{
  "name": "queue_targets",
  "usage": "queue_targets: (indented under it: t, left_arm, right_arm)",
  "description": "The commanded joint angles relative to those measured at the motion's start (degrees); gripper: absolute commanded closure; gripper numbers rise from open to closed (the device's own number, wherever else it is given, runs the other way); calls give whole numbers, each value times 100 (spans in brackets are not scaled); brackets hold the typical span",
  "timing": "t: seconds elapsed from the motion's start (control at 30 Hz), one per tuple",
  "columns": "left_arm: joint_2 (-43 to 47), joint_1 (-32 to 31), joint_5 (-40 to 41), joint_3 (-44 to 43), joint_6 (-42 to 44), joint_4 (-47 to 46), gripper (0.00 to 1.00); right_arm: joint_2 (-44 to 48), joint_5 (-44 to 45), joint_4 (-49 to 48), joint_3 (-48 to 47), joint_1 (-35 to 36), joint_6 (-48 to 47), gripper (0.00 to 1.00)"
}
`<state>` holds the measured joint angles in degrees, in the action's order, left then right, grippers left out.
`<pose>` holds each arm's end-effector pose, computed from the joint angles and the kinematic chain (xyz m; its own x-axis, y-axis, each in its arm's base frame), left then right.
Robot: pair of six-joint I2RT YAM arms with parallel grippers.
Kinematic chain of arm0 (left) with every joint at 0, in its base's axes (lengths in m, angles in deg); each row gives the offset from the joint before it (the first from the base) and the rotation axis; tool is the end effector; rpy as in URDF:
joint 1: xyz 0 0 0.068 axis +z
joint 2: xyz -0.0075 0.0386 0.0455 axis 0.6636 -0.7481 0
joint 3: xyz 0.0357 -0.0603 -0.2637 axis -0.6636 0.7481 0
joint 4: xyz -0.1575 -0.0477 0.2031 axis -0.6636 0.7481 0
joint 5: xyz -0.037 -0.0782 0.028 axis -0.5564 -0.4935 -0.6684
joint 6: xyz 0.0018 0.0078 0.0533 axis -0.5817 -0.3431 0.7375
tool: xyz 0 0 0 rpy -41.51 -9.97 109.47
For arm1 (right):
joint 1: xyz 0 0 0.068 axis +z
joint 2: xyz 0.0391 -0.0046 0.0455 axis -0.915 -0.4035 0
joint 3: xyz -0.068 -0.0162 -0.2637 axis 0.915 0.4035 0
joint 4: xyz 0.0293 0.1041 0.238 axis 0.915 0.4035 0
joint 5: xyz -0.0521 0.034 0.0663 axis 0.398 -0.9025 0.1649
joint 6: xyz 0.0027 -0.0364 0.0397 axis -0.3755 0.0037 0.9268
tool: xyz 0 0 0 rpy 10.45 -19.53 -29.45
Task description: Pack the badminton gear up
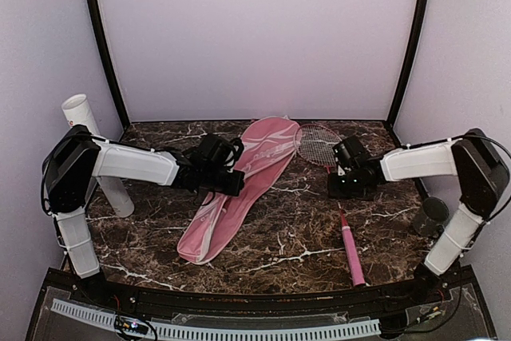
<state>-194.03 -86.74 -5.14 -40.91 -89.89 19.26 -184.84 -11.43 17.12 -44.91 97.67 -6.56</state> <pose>0.2868 -0.2865 0.1815 -0.6888 0.1407 -0.7112 0.4547 0.8479 -0.2727 0.2846 0.1680 0.1546 -0.8476 0.0665 -0.5265 -0.0233 0.9865 0.1622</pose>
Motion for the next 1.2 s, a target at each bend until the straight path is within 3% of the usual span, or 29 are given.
queue_targets:
  t: [0.0,0.27,0.43,0.87,1.17]
  left_arm:
    - [226,31,38,-249,-178,-157,100]
    - [64,52,-28,-489,-258,-220,100]
    - [9,52,-76,-537,-159,-268,100]
    - [-31,52,-395,-528,261,-246,100]
    - [-48,-25,-995,-471,693,-396,100]
  right_arm:
    - [1193,-227,802,690,316,214,100]
    - [2749,-339,1837,1680,1304,840,100]
    - [3355,-519,1831,1844,1765,1023,100]
    - [2811,1,1946,1041,2570,757,100]
    - [2276,7,1503,664,2681,617,100]
